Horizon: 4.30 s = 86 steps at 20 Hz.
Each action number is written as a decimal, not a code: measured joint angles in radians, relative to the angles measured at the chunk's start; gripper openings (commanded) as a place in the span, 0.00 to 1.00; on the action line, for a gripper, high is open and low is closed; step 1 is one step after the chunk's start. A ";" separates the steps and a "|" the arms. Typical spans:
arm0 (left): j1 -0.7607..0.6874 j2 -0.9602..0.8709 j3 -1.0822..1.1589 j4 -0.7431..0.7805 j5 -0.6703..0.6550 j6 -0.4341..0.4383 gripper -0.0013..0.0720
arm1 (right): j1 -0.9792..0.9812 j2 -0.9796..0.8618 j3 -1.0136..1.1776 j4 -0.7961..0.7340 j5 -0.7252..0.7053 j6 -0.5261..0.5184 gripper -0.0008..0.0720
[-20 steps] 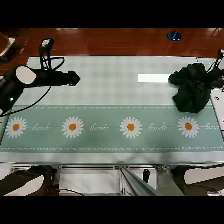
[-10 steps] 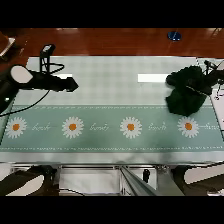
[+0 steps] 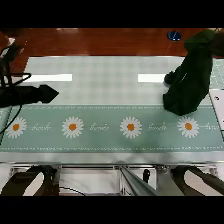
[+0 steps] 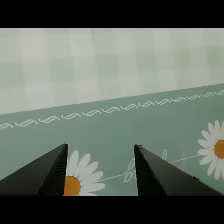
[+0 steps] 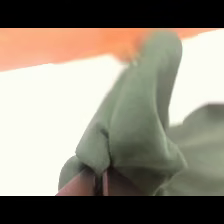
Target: Fold the shirts.
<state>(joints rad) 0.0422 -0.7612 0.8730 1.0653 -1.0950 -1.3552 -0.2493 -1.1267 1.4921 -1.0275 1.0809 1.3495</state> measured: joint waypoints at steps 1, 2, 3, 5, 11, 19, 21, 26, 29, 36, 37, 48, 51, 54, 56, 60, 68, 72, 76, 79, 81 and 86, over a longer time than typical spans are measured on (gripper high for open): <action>0.003 0.038 -0.038 -0.021 0.007 -0.001 0.71 | 0.027 0.047 0.024 0.008 -0.006 -0.005 0.04; 0.005 0.068 -0.068 -0.035 0.009 -0.002 0.71 | 0.054 0.081 0.056 0.015 -0.008 -0.006 0.04; 0.006 0.092 -0.098 -0.046 0.014 -0.003 0.71 | 0.087 0.108 0.099 0.023 -0.008 -0.005 0.04; 0.008 0.122 -0.138 -0.063 0.016 -0.003 0.71 | 0.158 0.140 0.186 0.028 0.002 0.006 0.04; 0.014 0.151 -0.177 -0.071 0.064 0.000 0.71 | 0.489 0.156 0.219 0.018 0.087 0.067 0.04; 0.019 0.154 -0.184 -0.064 0.113 0.000 0.71 | 0.893 0.006 -0.219 -0.121 -0.114 0.272 0.04; 0.019 0.154 -0.184 -0.064 0.115 0.000 0.71 | 0.920 -0.079 -0.282 -0.058 -0.154 0.274 0.13; 0.007 0.154 -0.184 -0.071 0.097 -0.003 0.71 | 0.922 -0.224 -0.323 0.156 -0.179 0.188 0.58; -0.011 0.150 -0.190 -0.074 0.041 -0.007 0.71 | 0.782 -0.171 -0.311 0.166 -0.116 0.161 0.58; -0.024 0.087 -0.373 -0.125 -0.053 -0.082 0.71 | 0.180 0.183 -0.546 -0.219 0.035 0.256 0.58; -0.025 0.068 -0.413 -0.156 -0.070 -0.073 0.71 | 0.097 0.223 -0.615 -0.226 0.043 0.244 0.58; -0.259 -0.248 -0.517 -0.511 0.230 0.081 0.04 | -0.157 0.214 -0.952 0.002 -0.045 0.101 0.57; -0.286 -0.290 -0.466 -0.524 0.241 0.130 0.04 | -0.162 0.120 -0.951 0.097 -0.092 0.044 0.57; -0.295 -0.306 -0.421 -0.531 0.224 0.158 0.04 | -0.163 -0.008 -0.917 0.202 -0.142 -0.023 0.57; -0.298 -0.312 -0.399 -0.532 0.214 0.169 0.04 | -0.145 -0.101 -0.874 0.266 -0.173 -0.061 0.57; -0.299 -0.315 -0.382 -0.534 0.207 0.177 0.04 | -0.048 -0.286 -0.733 0.340 -0.209 -0.085 0.17; -0.136 -0.254 -0.182 -0.534 0.134 0.206 0.04 | 0.061 -0.296 -0.310 0.306 -0.076 -0.074 0.04; 0.068 -0.158 0.129 -0.534 0.100 0.177 0.04 | 0.067 -0.119 0.036 0.191 -0.029 -0.025 0.04; 0.224 -0.067 0.432 -0.535 0.088 0.151 0.04 | 0.068 0.051 0.349 0.079 0.062 0.018 0.04; 0.315 0.018 0.579 -0.502 0.086 0.143 0.04 | 0.068 0.204 0.453 -0.016 0.173 0.053 0.04; 0.354 0.081 0.626 -0.442 0.083 0.138 0.04 | 0.069 0.298 0.483 -0.094 0.264 0.077 0.04; 0.319 0.195 0.658 -0.198 0.041 0.095 0.04 | 0.069 0.497 0.432 -0.303 0.469 0.166 0.04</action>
<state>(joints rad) 0.3611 -0.5659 1.5311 0.8673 -1.0542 -1.2598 -0.1799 -0.6292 1.9240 -1.3300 1.5497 1.5150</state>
